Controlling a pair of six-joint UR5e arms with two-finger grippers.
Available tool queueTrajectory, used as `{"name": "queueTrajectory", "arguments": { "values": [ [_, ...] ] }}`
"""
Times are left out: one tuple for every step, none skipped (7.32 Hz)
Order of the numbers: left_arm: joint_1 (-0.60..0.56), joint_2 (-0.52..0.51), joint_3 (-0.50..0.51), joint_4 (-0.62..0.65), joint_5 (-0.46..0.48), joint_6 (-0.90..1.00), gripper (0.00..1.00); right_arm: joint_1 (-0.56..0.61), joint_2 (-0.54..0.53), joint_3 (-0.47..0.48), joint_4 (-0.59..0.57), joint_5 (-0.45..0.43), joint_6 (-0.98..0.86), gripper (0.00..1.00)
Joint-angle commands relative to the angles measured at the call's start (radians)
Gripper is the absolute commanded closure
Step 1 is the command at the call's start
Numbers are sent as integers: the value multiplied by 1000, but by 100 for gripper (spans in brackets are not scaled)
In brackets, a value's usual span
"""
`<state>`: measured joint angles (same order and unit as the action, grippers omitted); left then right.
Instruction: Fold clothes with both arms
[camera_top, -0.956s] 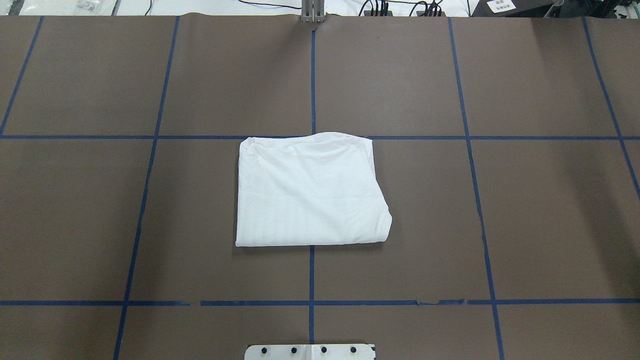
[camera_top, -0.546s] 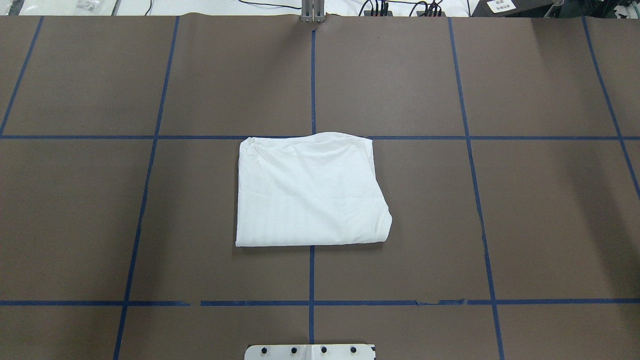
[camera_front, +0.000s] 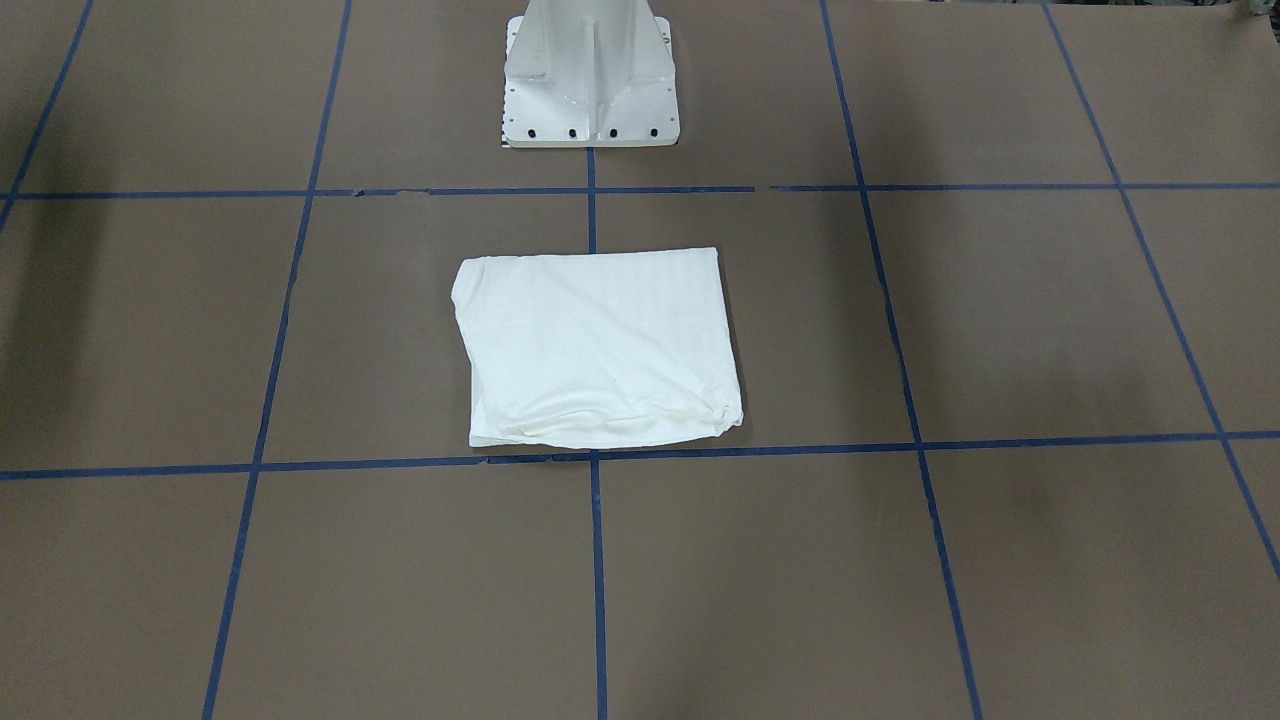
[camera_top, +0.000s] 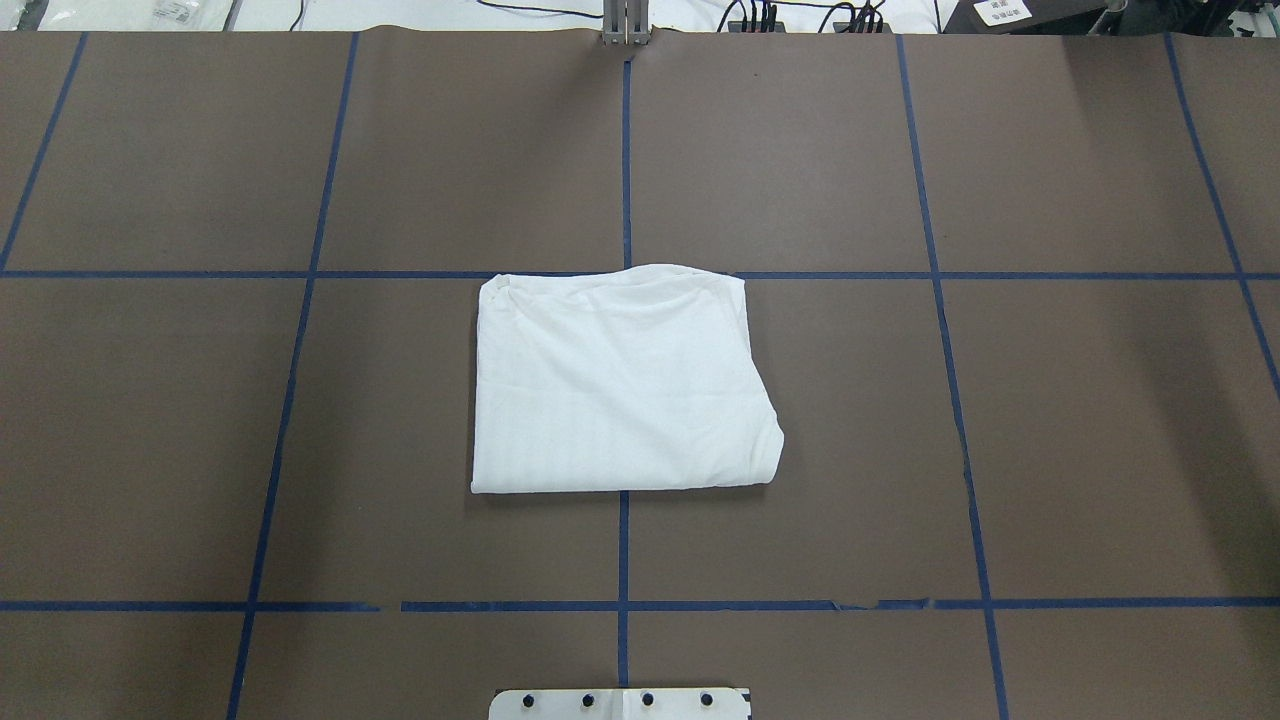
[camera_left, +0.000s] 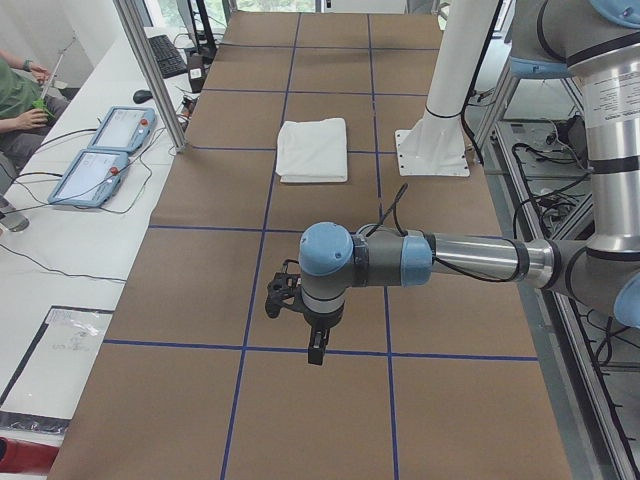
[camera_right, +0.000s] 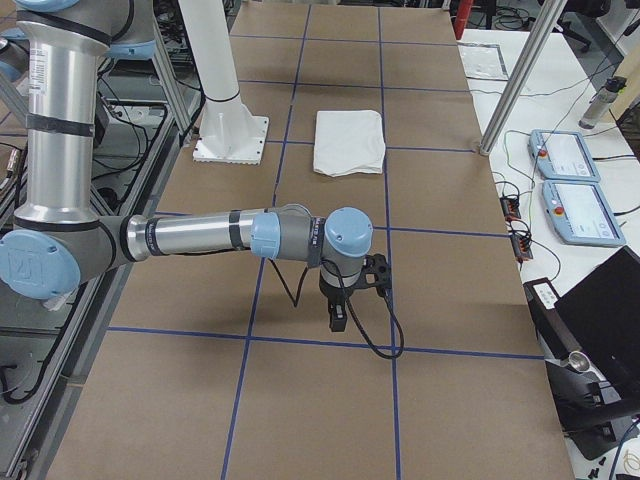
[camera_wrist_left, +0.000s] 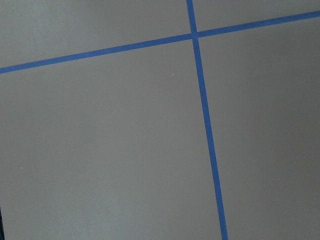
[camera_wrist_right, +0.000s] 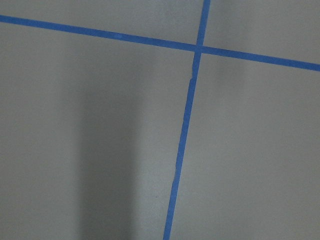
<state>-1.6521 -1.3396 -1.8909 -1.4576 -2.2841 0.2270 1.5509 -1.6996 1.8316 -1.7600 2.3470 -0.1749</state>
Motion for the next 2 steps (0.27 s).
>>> {"name": "queueTrajectory", "arguments": {
  "values": [
    [0,-1,-2,0,0,0,0,0,0,0,0,0,2,0],
    [0,0,-1,0,2,0,0,0,0,0,1,0,2,0]
  ]
}}
